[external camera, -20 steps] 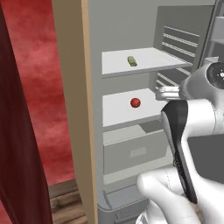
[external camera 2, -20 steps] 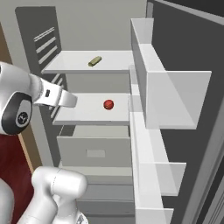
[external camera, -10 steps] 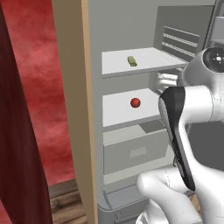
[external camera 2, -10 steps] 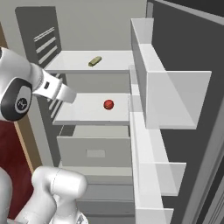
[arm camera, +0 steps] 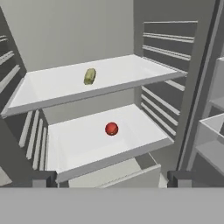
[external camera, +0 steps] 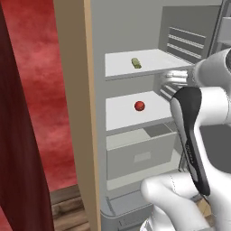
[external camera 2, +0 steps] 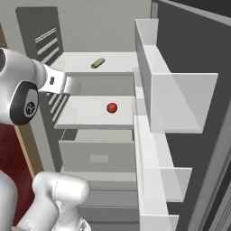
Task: Retrieve the butter from the fridge and place it on a plate on the dining table. Then retrieve the butter knife by the fridge and place it near the plate.
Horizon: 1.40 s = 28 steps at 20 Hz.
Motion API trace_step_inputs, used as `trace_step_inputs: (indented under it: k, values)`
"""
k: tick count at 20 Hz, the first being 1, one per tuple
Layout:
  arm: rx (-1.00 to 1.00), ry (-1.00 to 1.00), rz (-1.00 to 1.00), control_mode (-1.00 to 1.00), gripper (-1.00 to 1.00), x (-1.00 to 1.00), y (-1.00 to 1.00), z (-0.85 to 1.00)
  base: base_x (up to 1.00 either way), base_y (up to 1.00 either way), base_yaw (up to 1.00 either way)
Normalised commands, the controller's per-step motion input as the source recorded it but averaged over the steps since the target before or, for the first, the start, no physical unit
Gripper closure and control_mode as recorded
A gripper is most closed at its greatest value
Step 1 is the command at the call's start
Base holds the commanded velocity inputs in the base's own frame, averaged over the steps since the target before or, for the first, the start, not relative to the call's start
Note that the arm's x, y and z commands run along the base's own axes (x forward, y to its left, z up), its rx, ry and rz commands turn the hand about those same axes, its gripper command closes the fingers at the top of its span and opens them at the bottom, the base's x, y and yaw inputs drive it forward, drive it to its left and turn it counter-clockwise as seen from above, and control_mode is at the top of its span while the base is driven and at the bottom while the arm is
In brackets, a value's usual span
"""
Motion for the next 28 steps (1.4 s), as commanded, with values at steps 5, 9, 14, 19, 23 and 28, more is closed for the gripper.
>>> trace_step_inputs:
  k: [5,9,14,19,23,28]
  values:
    - [-0.02,0.01,0.02,-1.00,-1.00,0.21,0.01,0.49,0.00,0.00,0.00]
    - [0.00,0.01,0.00,-1.00,-1.00,0.37,0.00,0.13,0.00,0.00,0.00]
    - [0.00,-0.01,-0.03,-1.00,-1.00,0.35,0.00,-0.16,0.00,0.00,0.00]
    - [0.00,-0.02,0.00,-1.00,-1.00,0.43,0.06,-0.22,0.00,0.00,0.00]
    - [0.00,0.01,-0.05,-1.00,-1.00,0.66,0.33,0.00,0.00,0.00,0.00]
    - [0.00,0.07,0.00,-1.00,-1.00,0.64,0.08,0.02,0.00,0.00,0.00]
